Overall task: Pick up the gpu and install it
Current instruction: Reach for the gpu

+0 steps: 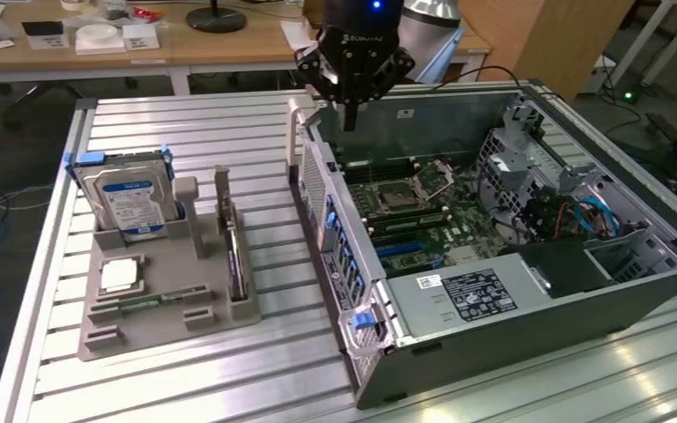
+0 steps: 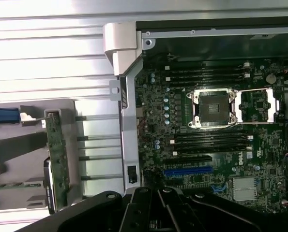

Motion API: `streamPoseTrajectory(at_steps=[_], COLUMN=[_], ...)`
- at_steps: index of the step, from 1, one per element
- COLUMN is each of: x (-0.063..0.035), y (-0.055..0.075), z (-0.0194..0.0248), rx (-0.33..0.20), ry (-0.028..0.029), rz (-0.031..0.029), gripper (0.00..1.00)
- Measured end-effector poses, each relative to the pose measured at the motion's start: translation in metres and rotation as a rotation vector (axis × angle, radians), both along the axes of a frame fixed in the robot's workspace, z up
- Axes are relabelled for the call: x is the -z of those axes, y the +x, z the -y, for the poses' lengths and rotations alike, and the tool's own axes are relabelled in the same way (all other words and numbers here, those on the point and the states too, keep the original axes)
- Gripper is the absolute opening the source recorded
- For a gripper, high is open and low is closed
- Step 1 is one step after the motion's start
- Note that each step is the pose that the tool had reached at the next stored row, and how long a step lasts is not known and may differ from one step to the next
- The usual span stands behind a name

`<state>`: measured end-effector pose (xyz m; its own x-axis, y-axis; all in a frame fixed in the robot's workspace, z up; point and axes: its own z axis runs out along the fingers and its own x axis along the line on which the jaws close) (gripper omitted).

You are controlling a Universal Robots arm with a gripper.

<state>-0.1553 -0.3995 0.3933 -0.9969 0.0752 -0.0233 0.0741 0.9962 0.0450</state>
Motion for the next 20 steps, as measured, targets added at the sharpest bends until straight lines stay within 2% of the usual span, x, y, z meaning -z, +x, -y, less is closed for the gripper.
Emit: streamPoseTrajectory(at_steps=[20], x=[0.0000], y=[-0.037], z=[0.0015], rx=[0.000], ry=[0.0000], rz=[0.0001], gripper=[0.11])
